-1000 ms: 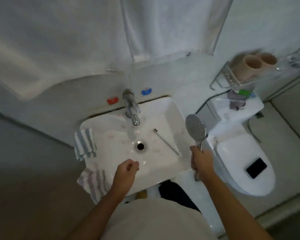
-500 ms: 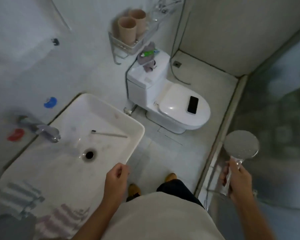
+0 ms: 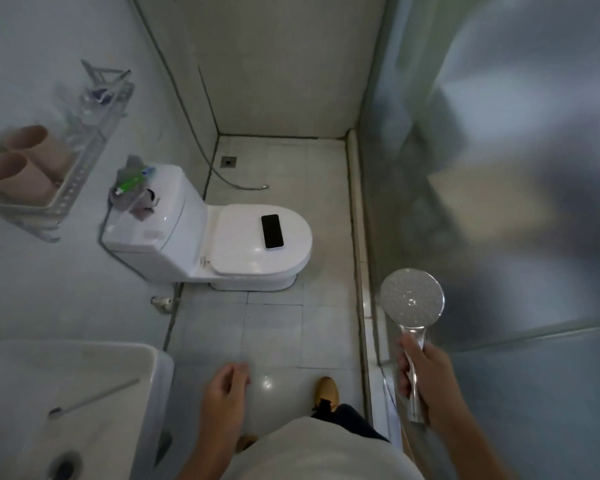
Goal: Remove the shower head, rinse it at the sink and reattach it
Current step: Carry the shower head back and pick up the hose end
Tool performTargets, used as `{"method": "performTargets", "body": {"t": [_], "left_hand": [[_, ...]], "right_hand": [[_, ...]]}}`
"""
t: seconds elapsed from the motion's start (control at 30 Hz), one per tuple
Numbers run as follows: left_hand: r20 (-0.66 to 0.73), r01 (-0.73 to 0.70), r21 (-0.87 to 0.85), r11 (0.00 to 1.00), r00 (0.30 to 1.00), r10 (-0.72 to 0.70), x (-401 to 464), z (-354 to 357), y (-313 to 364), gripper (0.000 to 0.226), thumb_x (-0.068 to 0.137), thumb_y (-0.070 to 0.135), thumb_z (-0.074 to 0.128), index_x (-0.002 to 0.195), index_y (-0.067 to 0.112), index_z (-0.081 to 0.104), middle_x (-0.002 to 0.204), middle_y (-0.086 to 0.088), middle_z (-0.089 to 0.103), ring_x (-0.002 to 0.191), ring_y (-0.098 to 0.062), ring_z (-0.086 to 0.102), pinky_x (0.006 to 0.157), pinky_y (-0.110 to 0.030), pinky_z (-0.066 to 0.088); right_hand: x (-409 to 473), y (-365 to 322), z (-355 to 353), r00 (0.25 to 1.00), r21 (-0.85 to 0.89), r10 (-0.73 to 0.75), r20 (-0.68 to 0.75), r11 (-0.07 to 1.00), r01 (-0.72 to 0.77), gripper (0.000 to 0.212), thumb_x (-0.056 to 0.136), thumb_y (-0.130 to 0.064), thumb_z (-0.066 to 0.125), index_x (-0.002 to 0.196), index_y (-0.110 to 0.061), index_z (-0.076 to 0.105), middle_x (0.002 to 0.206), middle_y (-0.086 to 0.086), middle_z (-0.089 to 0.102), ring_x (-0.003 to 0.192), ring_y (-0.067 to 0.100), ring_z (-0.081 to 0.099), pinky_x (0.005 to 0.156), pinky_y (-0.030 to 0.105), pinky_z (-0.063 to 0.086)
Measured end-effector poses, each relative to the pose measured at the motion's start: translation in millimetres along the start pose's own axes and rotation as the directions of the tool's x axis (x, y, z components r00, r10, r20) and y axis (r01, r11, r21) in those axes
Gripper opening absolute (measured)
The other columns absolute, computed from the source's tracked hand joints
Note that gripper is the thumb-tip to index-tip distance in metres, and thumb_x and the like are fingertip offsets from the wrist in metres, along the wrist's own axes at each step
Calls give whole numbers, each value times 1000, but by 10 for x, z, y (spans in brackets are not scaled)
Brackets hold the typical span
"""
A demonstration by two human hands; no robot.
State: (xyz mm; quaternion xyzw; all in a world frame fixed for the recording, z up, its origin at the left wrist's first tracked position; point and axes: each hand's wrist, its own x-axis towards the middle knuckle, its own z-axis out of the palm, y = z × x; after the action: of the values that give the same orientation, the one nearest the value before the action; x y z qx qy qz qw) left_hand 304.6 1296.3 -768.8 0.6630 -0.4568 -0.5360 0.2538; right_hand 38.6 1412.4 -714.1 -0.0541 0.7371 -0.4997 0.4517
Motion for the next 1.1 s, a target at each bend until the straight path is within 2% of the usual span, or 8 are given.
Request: {"method": "performTargets", "body": {"t": [0.13,0.27,0.43,0.57,0.7,0.97,1.1], "left_hand": [[45,-64,29,998,997,62,-14,389,309,41,95,15,57,55,19,51,51,-1,37,52,-13,33,53,-28,26],[89,-100,36,994,991,97,-139,647,600,38,97,18,54,60,13,48,52,0,36,51,-13,34,55,-31,28],[97,-116,58,991,989,111,-153,790,830,37,98,15,53,61,12,45,50,7,34,47,-6,32,50,-26,27],[124,-122,91,988,986,110,-26,964,933,35,97,17,52,63,12,48,54,2,36,50,-7,33,49,-23,28],[177,-122,92,988,979,104,241,1166,1004,34,97,16,54,64,9,47,54,2,36,51,-9,33,53,-29,28],[197,-96,18,995,976,90,1158,1531,1516,32,94,9,55,63,8,51,48,9,41,48,-5,37,54,-28,31],[235,-83,-59,995,967,95,1631,1710,1960,28,96,9,54,69,0,54,48,9,45,48,-2,41,52,-20,34]], "right_hand": [[238,-153,-170,998,-11,-15,61,1000,16,31,105,-22,46,82,-2,54,63,12,48,42,19,43,40,29,38],[454,-274,-275,996,1,23,85,1000,-23,25,104,-18,47,91,-1,58,63,9,51,43,17,44,40,29,39],[635,-379,-316,993,41,81,89,996,-85,20,103,-18,49,93,-2,57,64,8,50,43,16,44,40,29,38],[764,-438,-279,990,53,102,94,993,-107,15,102,-14,50,94,-4,56,62,7,49,43,16,43,39,28,37],[957,-499,-254,987,46,138,86,989,-142,16,102,-16,50,91,-4,55,63,8,49,43,16,44,41,29,37],[1639,-1137,-115,984,-45,180,19,983,-179,26,103,-15,49,80,-4,53,61,10,50,43,17,44,38,29,40],[2092,-1599,11,976,-68,219,0,973,-219,21,102,-11,51,85,-1,56,62,11,51,44,17,45,38,28,41]]}}
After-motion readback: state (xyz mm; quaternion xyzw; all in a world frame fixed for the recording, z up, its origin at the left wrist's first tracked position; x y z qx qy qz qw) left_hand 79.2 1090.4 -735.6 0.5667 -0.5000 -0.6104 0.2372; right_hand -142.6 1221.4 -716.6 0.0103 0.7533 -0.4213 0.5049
